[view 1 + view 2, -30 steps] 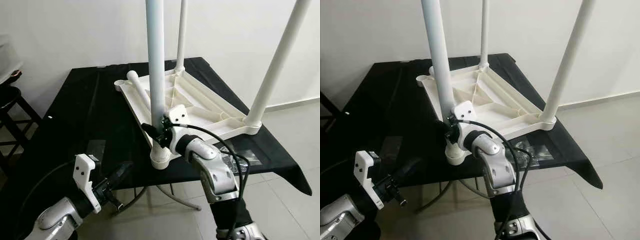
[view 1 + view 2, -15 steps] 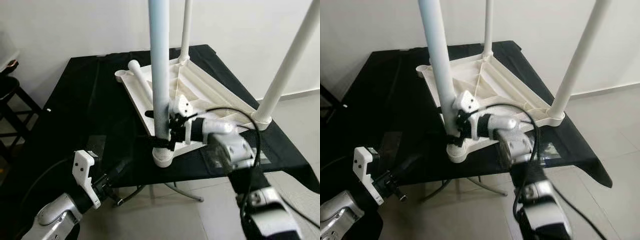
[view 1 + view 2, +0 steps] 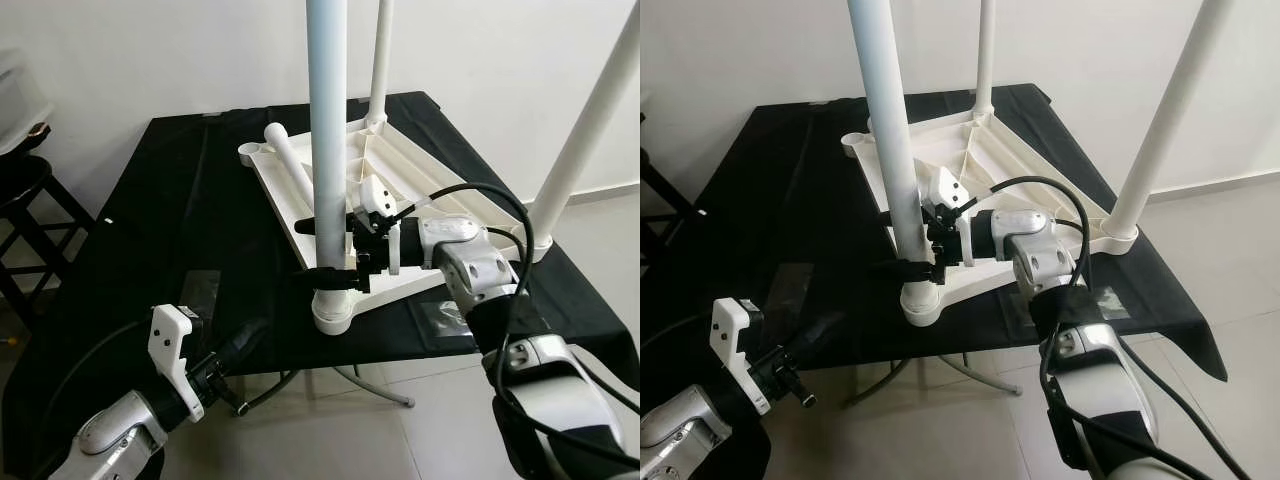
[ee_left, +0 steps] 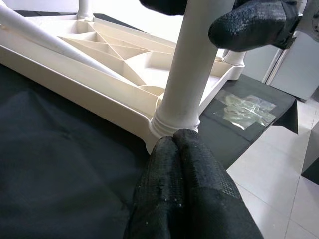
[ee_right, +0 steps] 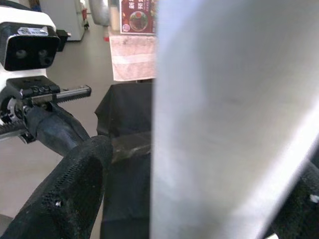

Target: Building children table

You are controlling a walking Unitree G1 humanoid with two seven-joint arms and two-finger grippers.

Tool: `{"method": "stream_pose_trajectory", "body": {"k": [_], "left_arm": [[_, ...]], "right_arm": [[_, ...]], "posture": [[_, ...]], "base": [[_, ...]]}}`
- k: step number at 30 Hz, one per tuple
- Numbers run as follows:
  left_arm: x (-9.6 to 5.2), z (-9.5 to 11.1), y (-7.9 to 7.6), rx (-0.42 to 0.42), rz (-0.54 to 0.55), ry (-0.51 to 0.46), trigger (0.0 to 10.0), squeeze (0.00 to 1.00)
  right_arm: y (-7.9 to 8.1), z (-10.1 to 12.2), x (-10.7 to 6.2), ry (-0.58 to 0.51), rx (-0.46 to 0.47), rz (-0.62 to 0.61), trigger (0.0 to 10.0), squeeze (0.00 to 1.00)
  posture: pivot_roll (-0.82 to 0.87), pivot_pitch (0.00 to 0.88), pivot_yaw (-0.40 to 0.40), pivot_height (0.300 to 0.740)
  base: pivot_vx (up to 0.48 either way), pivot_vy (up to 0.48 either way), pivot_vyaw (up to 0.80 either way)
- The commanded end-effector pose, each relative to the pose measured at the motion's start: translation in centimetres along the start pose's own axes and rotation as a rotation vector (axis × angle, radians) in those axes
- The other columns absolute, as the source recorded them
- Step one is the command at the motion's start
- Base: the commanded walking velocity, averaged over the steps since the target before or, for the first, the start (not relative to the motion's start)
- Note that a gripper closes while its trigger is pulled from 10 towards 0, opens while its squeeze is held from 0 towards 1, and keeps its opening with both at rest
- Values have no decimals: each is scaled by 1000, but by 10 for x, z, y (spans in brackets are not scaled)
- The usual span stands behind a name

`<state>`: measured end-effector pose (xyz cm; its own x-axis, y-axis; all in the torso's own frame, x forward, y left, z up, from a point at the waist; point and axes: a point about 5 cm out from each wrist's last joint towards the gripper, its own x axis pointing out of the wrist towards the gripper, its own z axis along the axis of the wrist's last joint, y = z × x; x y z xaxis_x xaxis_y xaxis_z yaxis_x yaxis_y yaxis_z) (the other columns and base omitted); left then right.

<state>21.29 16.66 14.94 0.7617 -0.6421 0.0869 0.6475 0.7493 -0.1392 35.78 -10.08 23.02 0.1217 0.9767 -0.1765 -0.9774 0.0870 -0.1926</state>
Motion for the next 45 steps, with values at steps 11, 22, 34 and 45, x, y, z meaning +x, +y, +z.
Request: {"method": "stream_pose_trajectory", "body": {"k": [11, 22, 34, 45], "left_arm": [[-1, 1, -1, -4, -3, 7, 10000, 0], [-4, 2, 3, 1, 6, 4, 10000, 0], [-5, 1, 9, -1, 8, 24, 10000, 0], [-4, 1, 10, -1, 10, 24, 10000, 0]], "right_arm": [[5, -10, -6, 19, 1, 53, 0, 0], [31, -57, 23, 68, 300, -905, 0, 0], [61, -44, 54, 75, 217, -769, 0, 0], [51, -13, 54, -55, 138, -478, 10000, 1000]], "posture": [[43, 113, 43, 740], [-5, 122, 36, 740], [-12, 114, 84, 740], [-17, 103, 83, 740]], "base": [[0, 0, 0], [0, 0, 0], [0, 0, 0], [0, 0, 0]]}}
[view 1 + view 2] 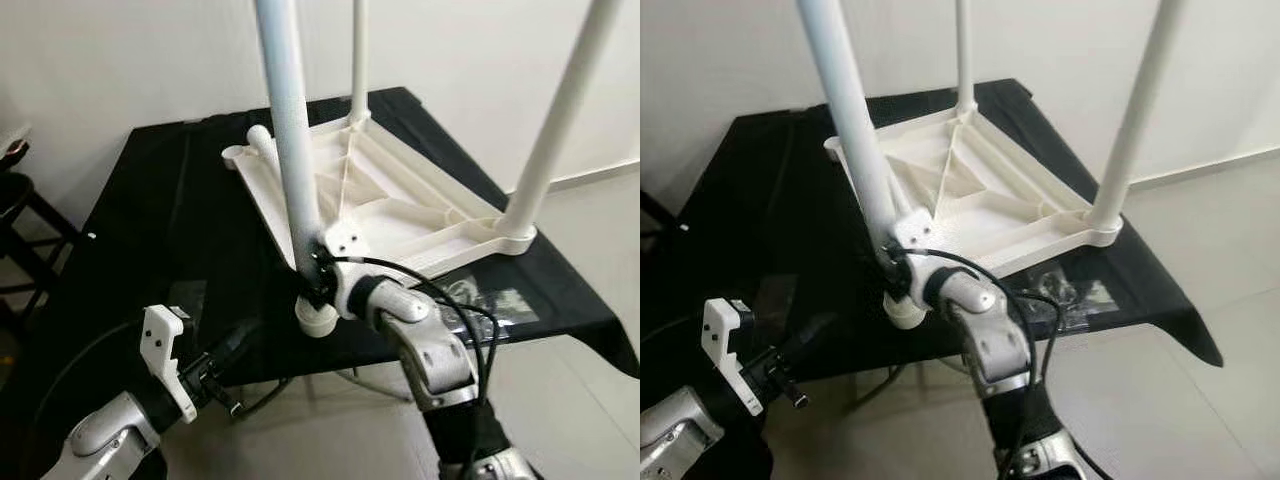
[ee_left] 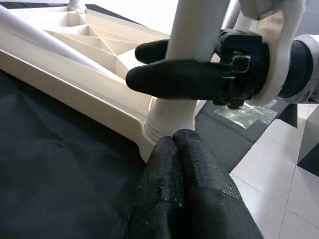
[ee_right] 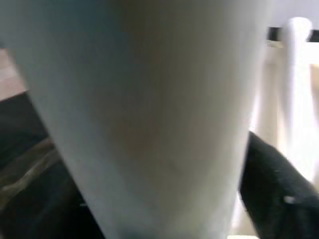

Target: Building children table

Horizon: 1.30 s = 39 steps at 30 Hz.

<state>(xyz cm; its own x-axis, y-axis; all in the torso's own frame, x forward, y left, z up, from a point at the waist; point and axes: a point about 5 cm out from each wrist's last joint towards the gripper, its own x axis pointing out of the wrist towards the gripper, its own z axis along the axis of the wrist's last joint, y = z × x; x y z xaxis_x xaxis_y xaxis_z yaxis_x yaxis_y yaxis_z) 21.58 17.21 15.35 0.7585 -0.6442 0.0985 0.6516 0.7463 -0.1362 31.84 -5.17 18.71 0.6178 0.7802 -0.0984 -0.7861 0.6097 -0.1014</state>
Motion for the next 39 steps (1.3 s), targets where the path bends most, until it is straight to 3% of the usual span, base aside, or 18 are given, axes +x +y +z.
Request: {"method": "stream_pose_trajectory", "body": {"k": [1, 2, 3, 5, 6, 7, 8, 13, 15, 18, 19, 20, 21, 30, 36, 39], "left_arm": [[-4, -4, 4, -3, 16, 35, 10000, 0], [-3, -4, 4, -3, 15, 34, 10000, 0], [-3, -4, 3, -4, 15, 31, 10000, 0], [-3, -4, 3, -4, 15, 31, 10000, 0], [-3, -3, 3, -4, 15, 29, 10000, 0], [-3, -3, 3, -4, 14, 28, 10000, 0], [-2, -3, 2, -5, 13, 28, 10000, 0], [-3, -3, 2, -4, 12, 30, 10000, 0], [-3, -3, 1, 3, 9, 38, 10000, 0], [-4, -3, 0, 3, 11, 38, 10000, 0], [-4, -3, 0, 5, 13, 37, 10000, 0], [-4, -2, 0, 6, 14, 36, 10000, 0], [-4, -1, 0, 7, 15, 35, 10000, 0], [-4, -2, 1, 8, 17, 33, 10000, 0], [-3, -1, 4, 8, 11, 36, 10000, 0], [-5, 0, 6, 7, 12, 37, 10000, 0]], "right_arm": [[4, 12, 2, -59, -13, 74, 10000, 1000], [0, 18, -3, -74, -66, 177, 10000, 1000], [-5, 25, -13, -78, -184, 381, 10000, 1000], [-5, 25, -13, -78, -184, 381, 10000, 1000], [-8, 27, -16, -52, -232, 478, 10000, 973], [-10, 27, -15, -21, -248, 524, 10000, 341], [-12, 27, -15, 5, -255, 584, 10000, 0], [-15, 29, -15, 19, -251, 649, 10000, 0], [-28, 35, -10, 11, -224, 669, 10000, 0], [-31, 36, -10, 13, -210, 681, 10000, 0], [-35, 35, -11, 21, -201, 688, 7529, 0], [-38, 36, -11, 18, -193, 698, 2549, 0], [-41, 36, -12, 16, -190, 703, 0, 0], [-52, 29, -22, 25, -159, 685, 0, 0], [-53, 7, -40, 91, -190, 608, 0, 0], [-51, 2, -49, 97, -193, 509, 0, 0]], "posture": [[-17, 103, 83, 740], [-10, 106, 78, 740], [-9, 105, 80, 740], [-9, 105, 80, 740], [5, 105, 80, 740], [9, 107, 80, 740], [21, 110, 80, 740], [35, 104, 82, 740], [60, 104, 76, 740], [61, 104, 75, 740], [67, 114, 69, 740], [69, 123, 67, 740], [69, 123, 67, 740], [61, 109, 64, 740], [48, 125, 73, 740], [26, 135, 70, 740]], "base": [[0, 0, 0], [0, 0, 0], [0, 0, 0], [0, 0, 0], [0, 0, 0], [0, 0, 0], [0, 0, 0], [0, 0, 0], [0, 0, 0], [0, 0, 0], [0, 0, 0], [0, 0, 0], [0, 0, 0], [0, 0, 0], [0, 0, 0], [0, 0, 0]]}}
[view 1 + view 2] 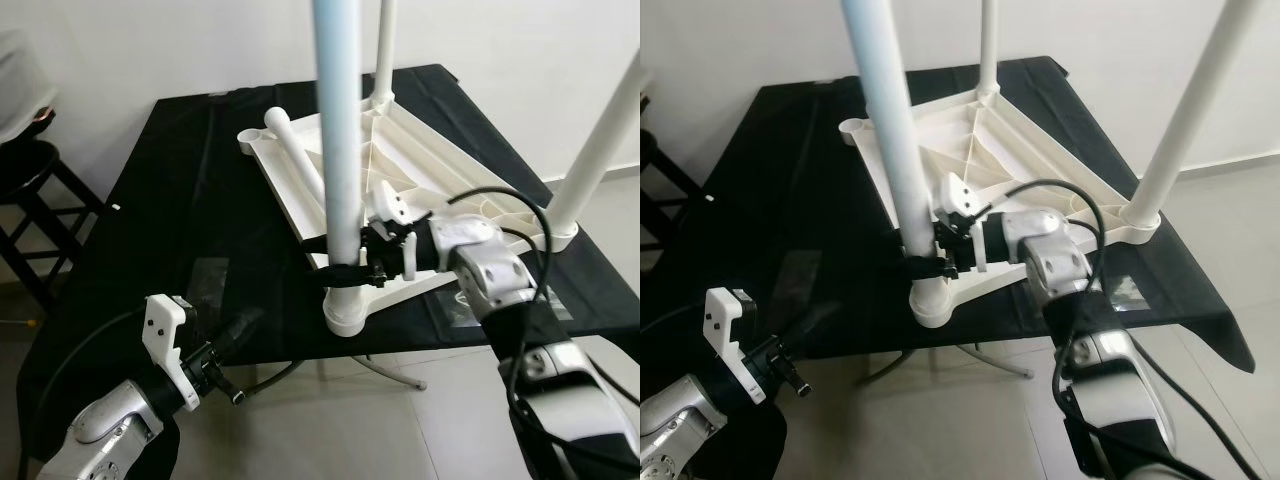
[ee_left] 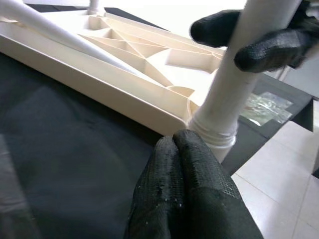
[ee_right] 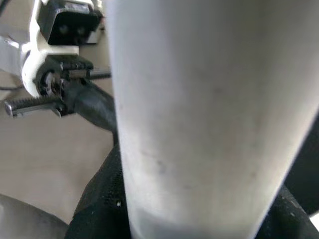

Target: Building children table

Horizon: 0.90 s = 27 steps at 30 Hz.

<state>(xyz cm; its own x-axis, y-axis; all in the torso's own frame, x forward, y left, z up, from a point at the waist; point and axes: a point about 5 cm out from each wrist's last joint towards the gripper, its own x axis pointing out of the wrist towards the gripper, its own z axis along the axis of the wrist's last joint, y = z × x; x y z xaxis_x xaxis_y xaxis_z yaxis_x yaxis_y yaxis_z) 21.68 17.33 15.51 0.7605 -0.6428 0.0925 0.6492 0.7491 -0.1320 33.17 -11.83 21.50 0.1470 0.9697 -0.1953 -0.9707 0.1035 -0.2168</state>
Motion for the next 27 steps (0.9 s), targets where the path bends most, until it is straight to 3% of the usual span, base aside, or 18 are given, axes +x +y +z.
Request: {"method": "stream_pose_trajectory", "body": {"k": [1, 2, 3, 4, 5, 6, 7, 8, 10, 11, 18, 19, 20, 21, 22, 23, 24, 27], "left_arm": [[-5, -2, 5, 2, 8, 32, 10000, 0], [-5, -2, 5, 2, 8, 32, 10000, 0], [-6, -1, 5, 3, 9, 33, 10000, 0], [-6, -1, 5, 3, 9, 33, 10000, 0], [-7, -1, 7, 4, 12, 34, 10000, 0], [-7, -1, 7, 7, 17, 33, 10000, 0], [-7, -1, 7, 7, 17, 33, 10000, 0], [-6, -1, 8, 11, 21, 31, 10000, 0], [-6, -1, 8, 11, 21, 31, 10000, 0], [-6, -2, 8, 13, 24, 30, 10000, 0], [-4, -3, 9, 3, 23, 22, 10000, 0], [-4, -3, 9, 4, 24, 21, 10000, 0], [-4, -3, 9, 4, 24, 21, 10000, 0], [-4, -3, 9, 4, 25, 20, 10000, 0], [-4, -3, 9, 4, 25, 20, 10000, 0], [-3, -3, 9, 4, 24, 19, 10000, 0], [-3, -3, 9, 4, 24, 19, 10000, 0], [-1, -3, 6, 3, 20, 16, 10000, 0]], "right_arm": [[8, -15, -2, 77, 28, -56, 0, 0], [8, -15, -2, 77, 28, -56, 0, 0], [8, -19, 5, 70, 90, -224, 0, 0], [8, -19, 5, 70, 90, -224, 0, 0], [-6, -27, 11, 69, 193, -742, 0, 0], [14, -39, 25, 120, 271, -902, 0, 0], [14, -39, 25, 120, 271, -902, 0, 0], [28, -44, 36, 165, 311, -945, 0, 0], [28, -44, 36, 165, 311, -945, 0, 0], [36, -46, 43, 181, 329, -927, 0, 0], [14, -29, 43, 175, 248, -880, 0, 0], [9, -23, 45, 139, 257, -841, 10000, 0], [9, -23, 45, 139, 257, -841, 10000, 0], [6, -18, 46, 115, 257, -807, 10000, 490], [6, -18, 46, 115, 257, -807, 10000, 490], [7, -8, 51, 69, 265, -719, 10000, 1000], [7, -8, 51, 69, 265, -719, 10000, 1000], [3, 13, 42, 40, 113, -432, 10000, 1000]], "posture": [[28, 138, 65, 740], [28, 138, 65, 740], [35, 148, 49, 740], [35, 148, 49, 740], [25, 145, 49, 740], [31, 139, 51, 740], [31, 139, 51, 740], [27, 134, 49, 740], [27, 134, 49, 740], [16, 124, 47, 740], [24, 107, 44, 740], [21, 104, 47, 740], [21, 104, 47, 740], [22, 104, 45, 740], [22, 104, 45, 740], [24, 104, 42, 740], [24, 104, 42, 740], [31, 104, 35, 740]], "base": [[0, 0, 0], [0, 0, 0], [0, 0, 0], [0, 0, 0], [0, 0, 0], [0, 0, 0], [0, 0, 0], [0, 0, 0], [0, 0, 0], [0, 0, 0], [0, 0, 0], [0, 0, 0], [0, 0, 0], [0, 0, 0], [0, 0, 0], [0, 0, 0], [0, 0, 0], [0, 0, 0]]}}
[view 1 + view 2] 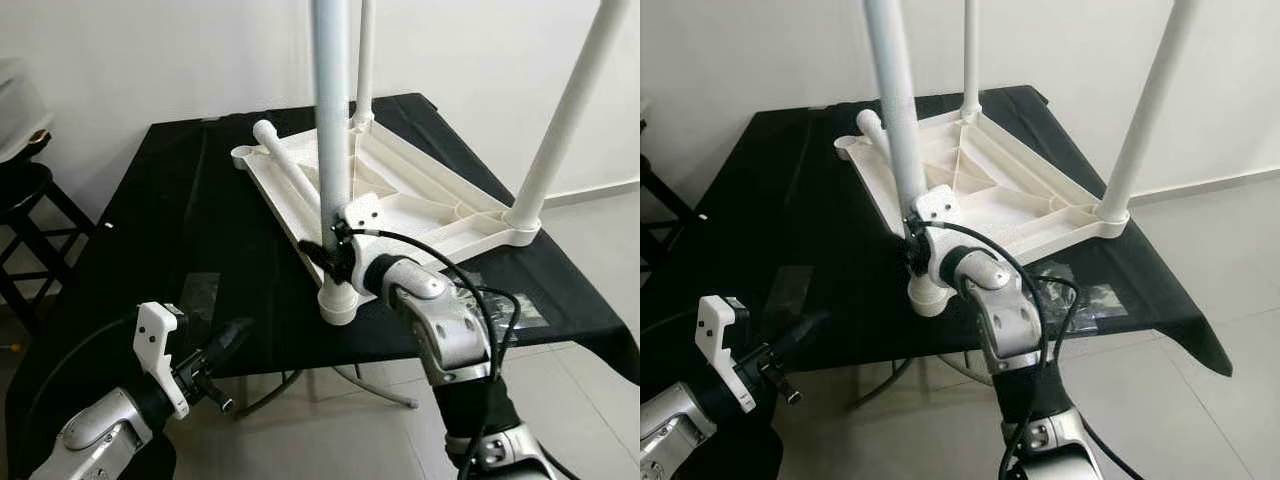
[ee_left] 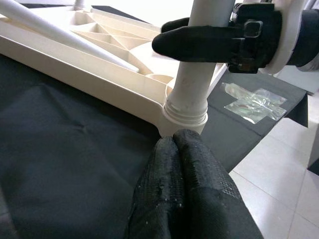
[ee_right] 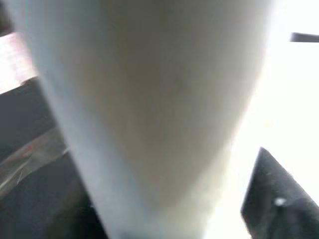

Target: Building children table

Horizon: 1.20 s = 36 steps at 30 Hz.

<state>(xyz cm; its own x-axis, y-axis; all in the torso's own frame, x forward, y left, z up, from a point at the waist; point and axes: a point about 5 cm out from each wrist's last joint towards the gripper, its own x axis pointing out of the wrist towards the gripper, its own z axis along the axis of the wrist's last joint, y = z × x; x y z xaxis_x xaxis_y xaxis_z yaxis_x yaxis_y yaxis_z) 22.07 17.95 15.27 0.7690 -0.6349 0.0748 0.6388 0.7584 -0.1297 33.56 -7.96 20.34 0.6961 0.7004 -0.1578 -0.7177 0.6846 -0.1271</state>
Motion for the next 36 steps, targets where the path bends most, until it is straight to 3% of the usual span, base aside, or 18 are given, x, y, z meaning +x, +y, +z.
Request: {"method": "stream_pose_trajectory", "body": {"k": [1, 2, 5, 6, 11, 19, 20, 24, 29, 34, 36], "left_arm": [[1, -2, -1, 0, 6, -1, 10000, 0], [2, -2, -2, -2, 6, -4, 10000, 0], [2, -2, -4, -3, 4, -7, 10000, 0], [3, -2, -5, -4, 3, -9, 10000, 0], [2, -1, -7, -4, -1, -13, 10000, 0], [0, -4, -12, -7, -3, -8, 10000, 0], [0, -4, -13, -10, -6, -6, 10000, 0], [-1, -5, -15, -15, -12, 1, 10000, 0], [-1, -5, -15, -16, -13, 2, 10000, 0], [-1, -6, -15, -17, -13, 3, 10000, 0], [-1, -7, -16, -18, -13, 4, 10000, 0]], "right_arm": [[4, 15, -1, -40, -84, 188, 10000, 1000], [-2, 16, -12, -31, -241, 350, 10000, 1000], [-7, 14, -19, -5, -315, 451, 10000, 1000], [-12, 16, -20, 6, -320, 507, 10000, 0], [-25, 25, -20, 18, -310, 629, 10000, 0], [-34, 28, -11, -25, -184, 666, 10000, 0], [-34, 24, -9, -30, -151, 679, 0, 0], [-36, 10, -8, -13, -129, 746, 0, 0], [-39, 9, -10, -11, -124, 745, 0, 0], [-46, 4, -17, 1, -149, 706, 0, 0], [-48, -2, -19, 15, -163, 630, 0, 0]], "posture": [[31, 104, 35, 740], [28, 105, 31, 740], [29, 108, 28, 740], [36, 110, 23, 740], [40, 115, 22, 740], [55, 103, 20, 740], [59, 103, 22, 740], [62, 105, 26, 740], [57, 112, 27, 740], [49, 102, 23, 740], [43, 91, 14, 740]], "base": [[0, 0, 0], [0, 0, 0], [0, 0, 0], [0, 0, 0], [0, 0, 0], [0, 0, 0], [0, 0, 0], [0, 0, 0], [0, 0, 0], [0, 0, 0], [0, 0, 0]]}}
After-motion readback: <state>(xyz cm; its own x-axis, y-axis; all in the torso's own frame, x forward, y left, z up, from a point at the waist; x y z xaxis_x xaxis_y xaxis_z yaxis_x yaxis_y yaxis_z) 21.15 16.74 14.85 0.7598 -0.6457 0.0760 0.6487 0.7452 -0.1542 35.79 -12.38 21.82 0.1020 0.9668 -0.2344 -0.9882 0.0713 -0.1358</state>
